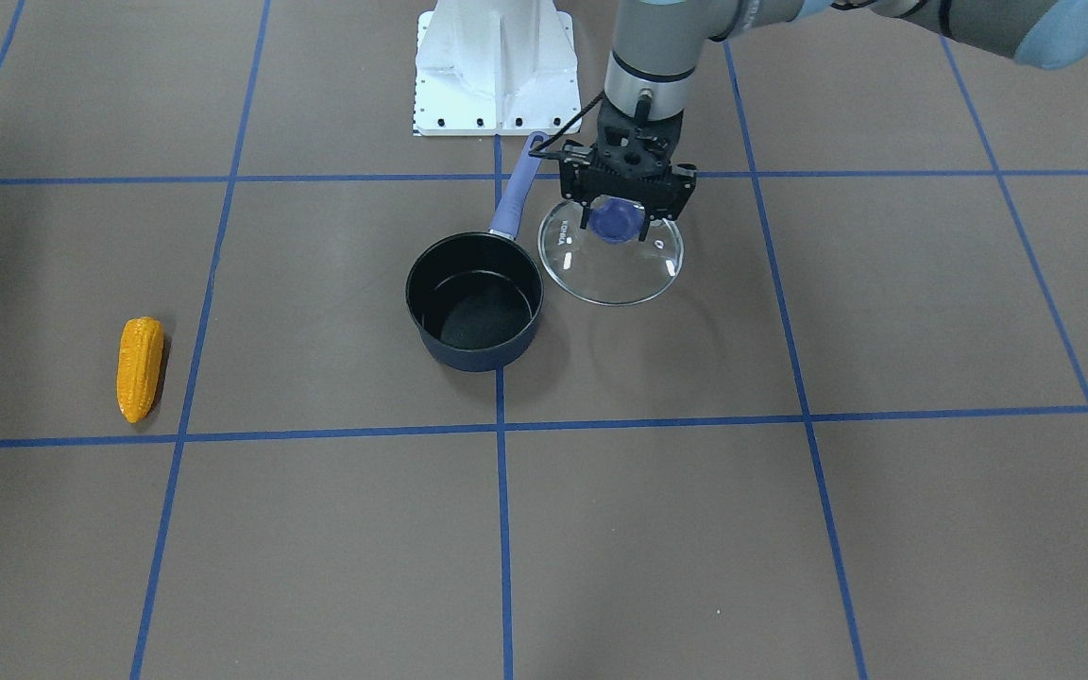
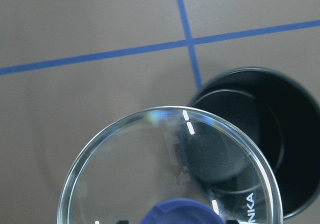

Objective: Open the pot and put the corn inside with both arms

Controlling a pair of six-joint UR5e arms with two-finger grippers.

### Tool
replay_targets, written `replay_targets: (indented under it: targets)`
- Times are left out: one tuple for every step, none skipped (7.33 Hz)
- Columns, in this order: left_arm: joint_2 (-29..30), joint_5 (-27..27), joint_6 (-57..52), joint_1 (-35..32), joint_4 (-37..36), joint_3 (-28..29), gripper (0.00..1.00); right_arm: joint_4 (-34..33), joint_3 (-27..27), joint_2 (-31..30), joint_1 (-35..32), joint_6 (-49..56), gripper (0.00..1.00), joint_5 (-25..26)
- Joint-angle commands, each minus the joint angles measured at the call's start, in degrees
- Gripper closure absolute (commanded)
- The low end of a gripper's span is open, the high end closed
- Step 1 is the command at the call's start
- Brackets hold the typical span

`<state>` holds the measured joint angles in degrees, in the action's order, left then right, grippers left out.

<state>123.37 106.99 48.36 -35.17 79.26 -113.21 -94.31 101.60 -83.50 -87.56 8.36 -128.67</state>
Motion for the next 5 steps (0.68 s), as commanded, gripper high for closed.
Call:
replay_targets:
  targets:
    - [-11.08,1.63,-11.31,-4.71,7.95,-1.13,0.8,0.0,-0.09,0.09,0.2,-0.01,0.0,0.09]
    - [-18.27,6.52,-16.4,-7.52,14.89,-1.04,0.8,0.0,-0.26,0.18,0.2,-0.01,0.0,0.0]
    - [-25.22,8.31,-19.33,-9.28,21.14,-0.7,0.8,0.0,-0.44,0.18,0.29,-0.01,0.0,0.09]
    - [-32.16,8.5,-20.66,-9.74,27.9,-0.6,0.8,0.0,-0.44,0.18,0.29,-0.01,0.0,0.09]
    - [-37.54,8.76,-20.93,-9.65,34.49,-0.34,0.79,0.0,-0.44,0.18,0.29,-0.01,0.0,0.09]
